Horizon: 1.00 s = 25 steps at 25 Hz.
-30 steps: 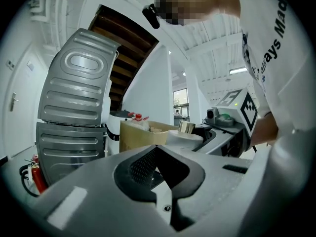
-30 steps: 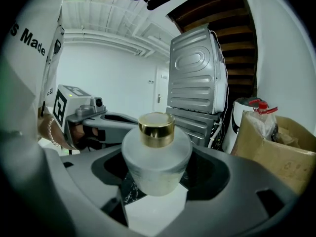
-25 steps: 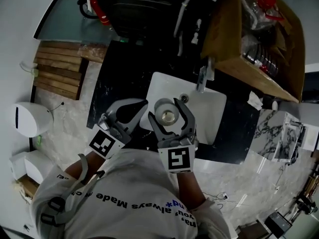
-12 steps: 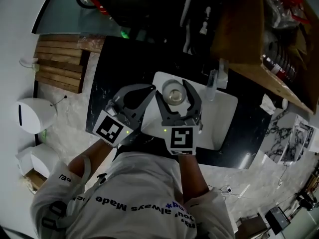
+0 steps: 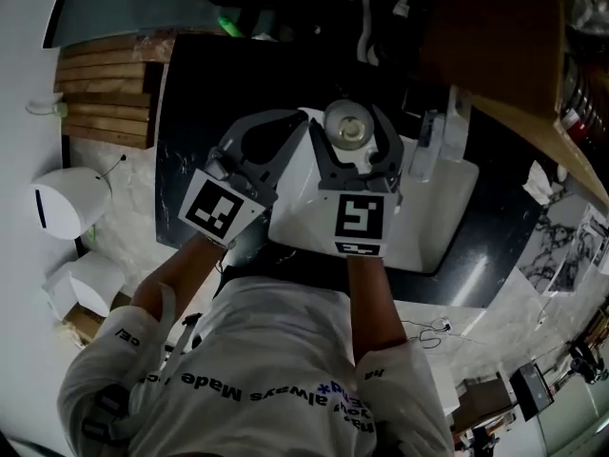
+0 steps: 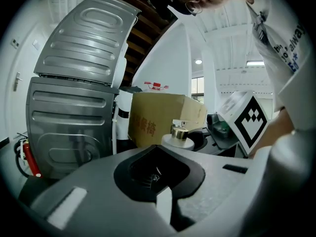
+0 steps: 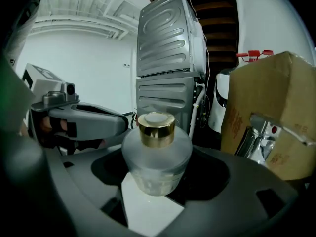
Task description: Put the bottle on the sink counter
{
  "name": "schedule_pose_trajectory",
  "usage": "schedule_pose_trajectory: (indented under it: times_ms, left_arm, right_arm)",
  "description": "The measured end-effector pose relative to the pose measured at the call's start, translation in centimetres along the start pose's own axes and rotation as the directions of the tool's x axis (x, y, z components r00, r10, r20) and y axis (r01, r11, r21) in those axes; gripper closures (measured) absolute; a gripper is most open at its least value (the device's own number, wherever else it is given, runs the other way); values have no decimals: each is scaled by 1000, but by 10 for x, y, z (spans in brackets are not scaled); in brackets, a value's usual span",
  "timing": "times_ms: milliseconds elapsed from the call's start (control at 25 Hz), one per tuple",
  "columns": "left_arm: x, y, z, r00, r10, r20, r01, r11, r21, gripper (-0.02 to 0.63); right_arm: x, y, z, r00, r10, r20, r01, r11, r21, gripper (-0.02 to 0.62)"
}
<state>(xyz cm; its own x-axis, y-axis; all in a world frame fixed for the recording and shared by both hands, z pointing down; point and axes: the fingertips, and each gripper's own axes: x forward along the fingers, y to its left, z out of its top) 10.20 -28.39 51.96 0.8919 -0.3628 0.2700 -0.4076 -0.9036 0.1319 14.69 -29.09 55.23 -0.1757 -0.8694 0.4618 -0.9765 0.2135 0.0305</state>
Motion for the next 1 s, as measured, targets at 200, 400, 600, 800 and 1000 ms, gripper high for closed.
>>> schedule_pose_trajectory:
  times_ms: [200,400,600,800,1000]
  left_arm:
    - [16,5,-22,999,8,-35,-8,1000,1,604]
    - [27,9,-38,999,11,-54,-11,1000,-10,603]
    - [36,10,-51,998,7,-68,-9,999,-31,603]
    - [41,13,-58,998,8,-69,-11,999,-35,604]
    - [40,16,-61,998,15,-69,-18,999,-40,603]
  right_arm:
    - [23,-13,-18,999,-30,-16,30,1000,8,262]
    - [40,-21,-34,998,-45,-38,46,999,18,262]
    - [50,-26,-44,997,-49,-53,50,999,21,262]
    - [56,-26,-52,997,-43,-64,45,999,25,262]
    - [59,-26,-55,997,-39,-69,41,999,31,262]
